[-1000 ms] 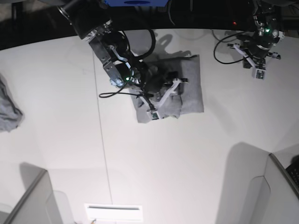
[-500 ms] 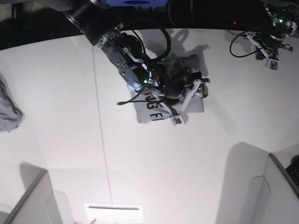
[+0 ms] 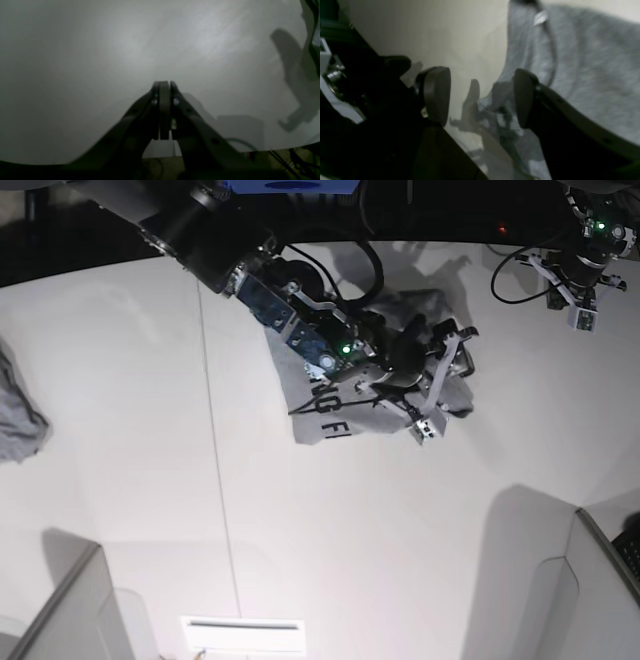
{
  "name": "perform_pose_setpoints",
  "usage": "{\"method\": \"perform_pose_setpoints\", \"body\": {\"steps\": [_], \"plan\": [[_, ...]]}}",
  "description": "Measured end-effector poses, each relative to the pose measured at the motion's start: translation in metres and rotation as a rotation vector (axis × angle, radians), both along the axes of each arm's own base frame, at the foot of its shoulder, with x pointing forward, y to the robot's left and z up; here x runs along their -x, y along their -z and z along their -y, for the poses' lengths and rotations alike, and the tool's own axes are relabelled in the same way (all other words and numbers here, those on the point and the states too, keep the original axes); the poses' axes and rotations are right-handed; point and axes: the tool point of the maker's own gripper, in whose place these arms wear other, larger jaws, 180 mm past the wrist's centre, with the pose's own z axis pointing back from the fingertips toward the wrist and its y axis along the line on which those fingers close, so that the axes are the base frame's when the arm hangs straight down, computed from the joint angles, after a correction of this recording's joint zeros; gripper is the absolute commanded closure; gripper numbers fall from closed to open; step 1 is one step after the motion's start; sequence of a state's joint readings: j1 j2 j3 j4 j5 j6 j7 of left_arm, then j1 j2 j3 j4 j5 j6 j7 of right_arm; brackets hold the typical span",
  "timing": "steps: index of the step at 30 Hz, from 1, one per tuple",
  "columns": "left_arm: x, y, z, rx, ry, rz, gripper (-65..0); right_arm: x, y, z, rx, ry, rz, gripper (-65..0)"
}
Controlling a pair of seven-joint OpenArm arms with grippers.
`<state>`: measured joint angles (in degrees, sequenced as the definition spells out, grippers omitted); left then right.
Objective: Fold the T-shirt properly
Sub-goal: 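Lift the folded bundle with both grippers and flip it over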
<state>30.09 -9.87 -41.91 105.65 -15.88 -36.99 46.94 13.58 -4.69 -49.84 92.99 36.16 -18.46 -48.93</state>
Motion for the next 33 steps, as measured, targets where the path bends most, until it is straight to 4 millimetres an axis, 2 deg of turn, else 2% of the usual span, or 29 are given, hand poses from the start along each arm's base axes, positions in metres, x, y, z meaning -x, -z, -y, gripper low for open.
{"method": "perform_pose_setpoints", "body": {"steps": [2, 5, 9, 12, 13, 18, 20, 22, 25, 28, 33], "plan": [[-0.001, 0.000, 0.001, 0.001, 0.002, 0.001, 0.0, -0.003, -0.004, 0.011, -0.004, 0.002, 0.027, -23.3], [-0.002, 0.001, 0.013, 0.060, -0.012, 0.030, 0.0, -0.013, 0.003, 0.040, 0.015, 0.056, 0.046, 0.0], [-0.023, -0.016, 0.041, 0.264, -0.020, 0.169, 0.0, -0.039, 0.016, 0.098, 0.002, 0.272, 0.060, 0.0], [-0.033, -0.030, 0.051, 0.373, -0.029, 0.248, 0.0, -0.037, 0.029, 0.141, 0.009, 0.399, 0.049, 0.0], [-0.036, -0.034, 0.054, 0.406, -0.037, 0.272, -3.3, -0.034, 0.033, 0.153, 0.021, 0.420, 0.043, 0.0], [-0.053, -0.051, 0.068, 0.543, -0.052, 0.374, -49.4, -0.031, 0.033, 0.187, 0.062, 0.459, 0.077, 0.0], [-0.059, -0.050, 0.070, 0.588, -0.069, 0.395, -63.2, -0.025, 0.040, 0.194, 0.086, 0.454, 0.063, 0.0], [-0.066, -0.040, 0.080, 0.621, -0.060, 0.369, -65.0, -0.018, 0.046, 0.196, 0.096, 0.452, 0.045, 0.0], [-0.072, -0.012, 0.103, 0.699, -0.041, 0.276, -65.0, -0.010, 0.050, 0.193, 0.091, 0.450, 0.019, 0.0], [-0.075, 0.013, 0.111, 0.759, -0.078, 0.217, -65.0, -0.009, 0.052, 0.197, 0.102, 0.445, 0.021, 0.0], [-0.093, 0.023, 0.128, 0.849, -0.115, 0.212, -65.0, -0.008, 0.049, 0.197, 0.100, 0.443, 0.026, 0.0]]}}
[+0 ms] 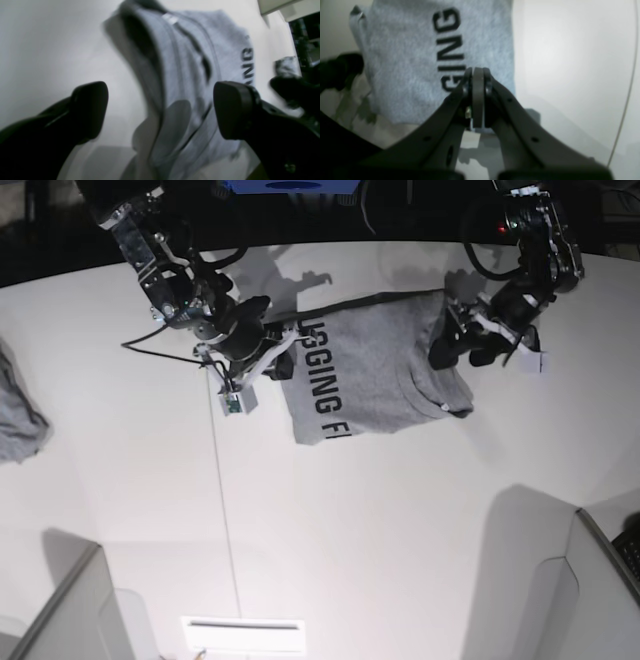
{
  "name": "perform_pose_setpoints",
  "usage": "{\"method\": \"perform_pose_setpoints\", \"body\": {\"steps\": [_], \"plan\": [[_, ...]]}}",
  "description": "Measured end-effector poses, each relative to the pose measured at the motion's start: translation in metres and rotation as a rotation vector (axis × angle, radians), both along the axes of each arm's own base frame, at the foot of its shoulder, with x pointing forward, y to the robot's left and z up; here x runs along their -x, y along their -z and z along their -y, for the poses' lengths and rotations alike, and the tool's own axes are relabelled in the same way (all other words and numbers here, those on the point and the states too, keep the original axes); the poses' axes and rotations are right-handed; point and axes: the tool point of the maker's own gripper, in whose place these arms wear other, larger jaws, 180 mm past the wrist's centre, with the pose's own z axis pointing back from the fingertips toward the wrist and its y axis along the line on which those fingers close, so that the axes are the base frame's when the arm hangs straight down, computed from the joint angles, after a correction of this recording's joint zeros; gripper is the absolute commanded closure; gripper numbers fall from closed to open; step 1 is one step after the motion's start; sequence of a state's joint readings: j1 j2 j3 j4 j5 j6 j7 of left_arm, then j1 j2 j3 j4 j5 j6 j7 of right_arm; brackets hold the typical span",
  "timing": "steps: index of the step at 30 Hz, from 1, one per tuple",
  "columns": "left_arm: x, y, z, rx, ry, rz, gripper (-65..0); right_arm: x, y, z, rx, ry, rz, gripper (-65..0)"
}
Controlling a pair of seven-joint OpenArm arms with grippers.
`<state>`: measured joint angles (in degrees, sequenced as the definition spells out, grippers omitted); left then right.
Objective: Fold the T-shirt properly
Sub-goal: 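Lift the folded bundle with both grippers and flip it over, then drag the bundle with the left gripper and square it on the table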
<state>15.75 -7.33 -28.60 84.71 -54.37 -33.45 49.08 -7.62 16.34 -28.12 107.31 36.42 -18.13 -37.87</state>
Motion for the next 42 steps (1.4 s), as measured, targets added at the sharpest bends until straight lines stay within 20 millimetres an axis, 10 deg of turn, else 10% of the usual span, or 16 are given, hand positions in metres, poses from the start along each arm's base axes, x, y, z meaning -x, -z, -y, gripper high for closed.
{"method": "perform_pose_setpoints", "body": {"steps": [11, 16, 22, 32, 42], "plan": [[-0.014, 0.005, 0.041, 0.064, 0.057, -0.035, -65.0, -0.002, -0.008, -0.003, -0.014, -0.003, 0.019, 0.0], [-0.010, 0.013, 0.053, 0.063, 0.080, -0.086, -35.5, 0.002, -0.003, 0.003, -0.020, 0.021, -0.002, 0.0], [0.000, 0.025, 0.061, 0.027, 0.173, -0.141, 0.0, -0.002, 0.000, 0.054, 0.014, 0.175, -0.003, 0.0], [-0.015, 0.025, 0.054, -0.087, 0.303, -0.245, 0.0, 0.029, 0.018, 0.114, 0.070, 0.346, -0.077, 0.0], [-0.041, 0.021, 0.091, -0.350, 0.626, -0.195, 0.0, 0.051, 0.023, 0.155, 0.104, 0.464, -0.116, 0.0]]}}
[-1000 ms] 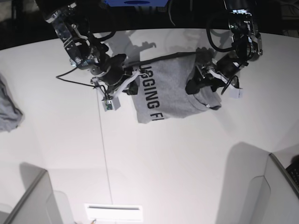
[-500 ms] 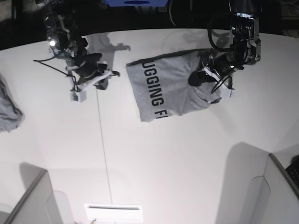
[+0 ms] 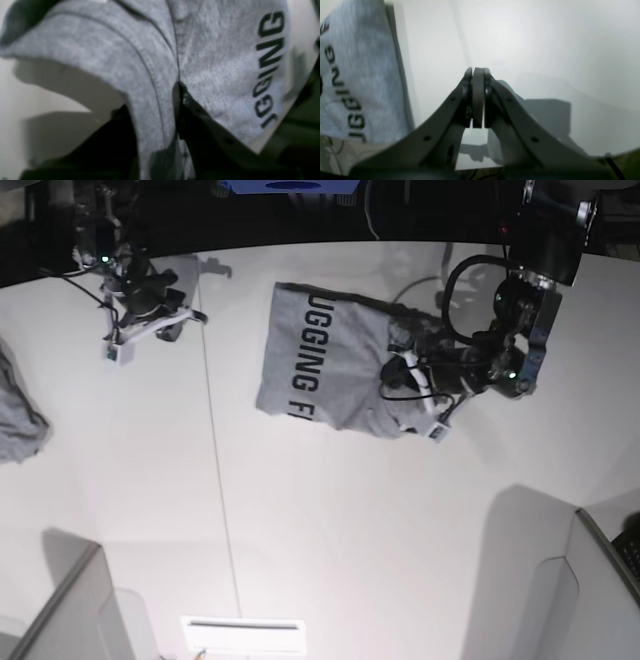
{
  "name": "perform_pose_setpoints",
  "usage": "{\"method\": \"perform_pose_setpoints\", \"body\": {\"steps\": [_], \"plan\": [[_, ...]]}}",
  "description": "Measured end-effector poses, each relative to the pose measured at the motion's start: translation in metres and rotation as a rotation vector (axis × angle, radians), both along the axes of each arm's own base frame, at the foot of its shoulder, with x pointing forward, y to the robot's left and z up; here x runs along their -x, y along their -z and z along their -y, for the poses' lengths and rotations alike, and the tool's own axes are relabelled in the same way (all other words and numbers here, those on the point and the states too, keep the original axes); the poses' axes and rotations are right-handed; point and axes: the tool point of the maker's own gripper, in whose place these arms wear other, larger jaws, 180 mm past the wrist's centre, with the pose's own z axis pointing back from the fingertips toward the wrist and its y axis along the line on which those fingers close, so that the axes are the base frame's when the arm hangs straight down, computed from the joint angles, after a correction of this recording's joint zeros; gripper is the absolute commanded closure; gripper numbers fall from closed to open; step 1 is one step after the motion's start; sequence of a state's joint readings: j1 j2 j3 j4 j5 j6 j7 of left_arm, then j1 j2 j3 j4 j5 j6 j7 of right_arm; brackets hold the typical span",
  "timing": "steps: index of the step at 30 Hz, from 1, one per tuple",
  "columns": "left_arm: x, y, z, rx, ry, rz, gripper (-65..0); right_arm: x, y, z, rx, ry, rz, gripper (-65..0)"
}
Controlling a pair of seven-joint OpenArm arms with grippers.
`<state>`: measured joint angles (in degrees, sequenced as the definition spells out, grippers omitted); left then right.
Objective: Fold the T-shirt properly
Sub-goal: 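Drag the bundle with the left gripper and square it on the table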
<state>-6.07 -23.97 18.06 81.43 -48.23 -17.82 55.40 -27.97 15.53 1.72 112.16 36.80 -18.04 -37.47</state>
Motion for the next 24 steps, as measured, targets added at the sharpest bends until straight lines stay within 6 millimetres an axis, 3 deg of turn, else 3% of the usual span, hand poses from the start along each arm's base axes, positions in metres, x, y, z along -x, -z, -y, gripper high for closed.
{"method": "perform_pose_setpoints", "body": {"steps": [11, 24], "plan": [[-0.017, 0.001, 0.041, -0.288, 0.429, 0.186, 0.0, 0.013, 0.002, 0.034, 0.023, 0.137, -0.013, 0.0], [-0.023, -0.001, 0.064, -0.558, 1.016, 0.443, 0.0, 0.035, 0.014, 0.023, -0.043, 0.215, -0.062, 0.0]]}}
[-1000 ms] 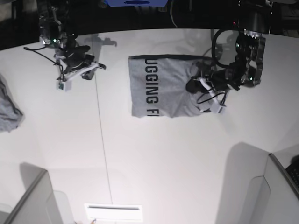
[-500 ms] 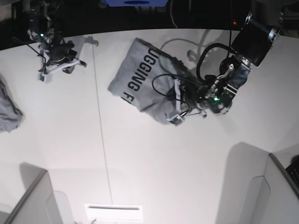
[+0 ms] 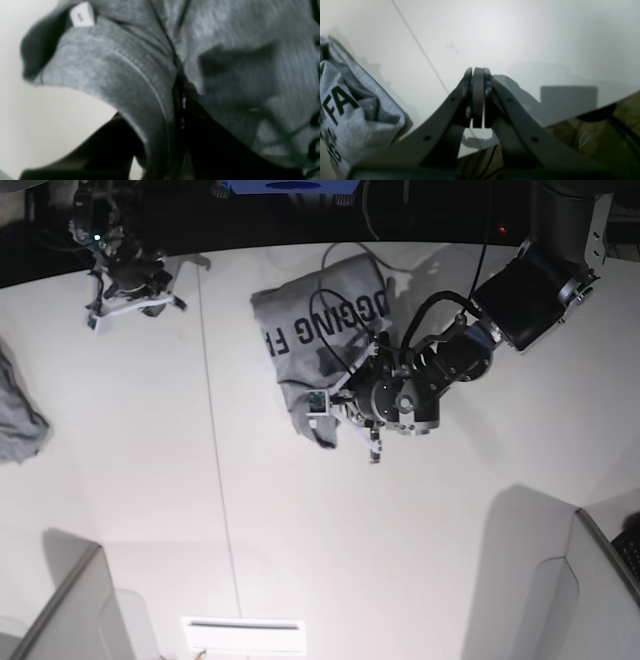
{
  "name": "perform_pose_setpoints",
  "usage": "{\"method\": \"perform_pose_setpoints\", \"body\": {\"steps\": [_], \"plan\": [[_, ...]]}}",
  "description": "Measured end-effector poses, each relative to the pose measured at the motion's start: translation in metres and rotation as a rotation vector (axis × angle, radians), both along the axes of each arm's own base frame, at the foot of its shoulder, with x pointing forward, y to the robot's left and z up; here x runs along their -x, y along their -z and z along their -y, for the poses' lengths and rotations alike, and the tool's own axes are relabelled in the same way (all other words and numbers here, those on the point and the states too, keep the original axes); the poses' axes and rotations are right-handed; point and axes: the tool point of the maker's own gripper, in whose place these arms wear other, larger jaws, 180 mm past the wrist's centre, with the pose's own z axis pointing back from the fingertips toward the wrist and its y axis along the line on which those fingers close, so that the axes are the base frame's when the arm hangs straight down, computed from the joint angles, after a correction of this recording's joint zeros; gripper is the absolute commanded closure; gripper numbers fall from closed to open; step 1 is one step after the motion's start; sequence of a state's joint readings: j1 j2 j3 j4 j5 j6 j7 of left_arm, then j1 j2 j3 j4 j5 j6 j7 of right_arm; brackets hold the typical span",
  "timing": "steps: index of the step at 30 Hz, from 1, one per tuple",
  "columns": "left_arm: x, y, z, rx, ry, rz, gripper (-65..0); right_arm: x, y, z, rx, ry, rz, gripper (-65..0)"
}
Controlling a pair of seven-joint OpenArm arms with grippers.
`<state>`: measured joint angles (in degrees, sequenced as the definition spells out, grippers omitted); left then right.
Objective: Fold the T-shirt properly
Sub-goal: 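Drag the bundle with the left gripper and square it on the table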
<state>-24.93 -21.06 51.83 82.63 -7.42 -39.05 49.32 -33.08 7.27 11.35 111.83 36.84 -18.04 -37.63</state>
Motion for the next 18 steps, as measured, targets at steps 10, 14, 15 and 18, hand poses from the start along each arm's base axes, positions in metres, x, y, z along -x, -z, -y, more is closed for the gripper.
{"method": "perform_pose_setpoints", "body": {"steps": [10, 14, 15, 18], "plan": [[-0.008, -0.003, 0.020, -0.012, 0.050, 0.073, 0.0, 0.001, 0.002, -0.007, -0.022, 0.024, 0.004, 0.0], [-0.009, -0.001, 0.033, -0.016, 0.050, 0.074, 0.0, 0.001, 0.002, -0.007, -0.019, 0.023, 0.003, 0.0], [-0.010, 0.001, 0.037, -0.011, 0.045, 0.066, 0.0, 0.001, 0.002, -0.007, -0.020, 0.023, 0.003, 0.0], [-0.019, 0.006, 0.050, 0.017, 0.021, 0.034, 0.0, 0.001, 0.002, -0.007, -0.019, 0.023, 0.003, 0.0]]}}
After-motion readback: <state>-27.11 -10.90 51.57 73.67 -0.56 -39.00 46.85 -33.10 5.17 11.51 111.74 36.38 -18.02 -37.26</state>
